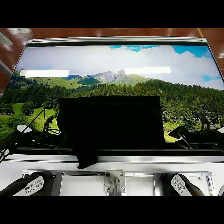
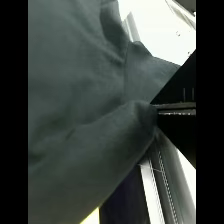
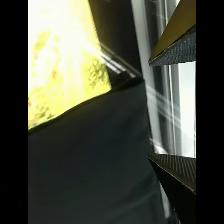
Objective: Fold the shirts.
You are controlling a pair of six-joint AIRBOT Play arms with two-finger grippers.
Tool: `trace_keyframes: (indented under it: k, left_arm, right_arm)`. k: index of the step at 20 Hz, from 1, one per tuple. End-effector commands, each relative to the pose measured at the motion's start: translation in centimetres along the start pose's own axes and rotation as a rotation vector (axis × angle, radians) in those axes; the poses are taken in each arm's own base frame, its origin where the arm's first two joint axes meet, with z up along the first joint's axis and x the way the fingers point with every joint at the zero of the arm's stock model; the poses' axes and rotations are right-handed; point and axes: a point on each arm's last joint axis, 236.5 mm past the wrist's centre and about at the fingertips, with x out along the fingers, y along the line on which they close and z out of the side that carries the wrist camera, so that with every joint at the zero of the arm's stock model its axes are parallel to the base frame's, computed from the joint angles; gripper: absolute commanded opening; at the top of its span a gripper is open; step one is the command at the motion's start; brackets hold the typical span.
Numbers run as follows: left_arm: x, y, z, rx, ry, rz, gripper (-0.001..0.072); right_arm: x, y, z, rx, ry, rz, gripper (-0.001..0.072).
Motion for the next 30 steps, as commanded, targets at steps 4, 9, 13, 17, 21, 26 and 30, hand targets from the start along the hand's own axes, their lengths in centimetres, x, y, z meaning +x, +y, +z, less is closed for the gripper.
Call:
trace_keyframes:
  k: [4,9,13,17,21,26,30]
  left_arm:
    - [0.1,-0.5,-0.1,0.033,0.004,-0.011,0.0034]
    - [0.1,-0.5,-0.1,0.033,0.005,-0.012,0.0034]
    - [0.1,-0.5,-0.1,0.034,0.004,-0.012,0.0034]
    - [-0.5,-1.1,0.9,0.096,-0.024,-0.012,0.0034]
    - [-3.0,-3.0,4.0,0.234,-0.115,0.014,0.0033]
    - [-8.8,-7.8,9.6,0.411,-0.287,0.051,0.0033]
    - [-12.6,-11.0,14.8,0.479,-0.457,0.072,0.0033]
  right_arm:
    - [2.1,-1.9,-3.2,-0.037,0.093,-0.063,0.0675]
    - [3.5,-1.0,-1.8,-0.036,0.055,-0.083,0.0673]
    - [6.6,0.3,-3.3,-0.032,0.168,-0.047,0.0673]
    - [8.0,1.7,-1.0,-0.032,0.075,-0.024,0.0451]
    - [6.6,4.7,0.8,-0.124,0.003,0.067,0.0065]
    - [0.3,10.2,6.8,-0.327,-0.222,0.124,0.0065]
    - [-1.6,12.7,12.0,-0.344,-0.386,0.104,0.0065]
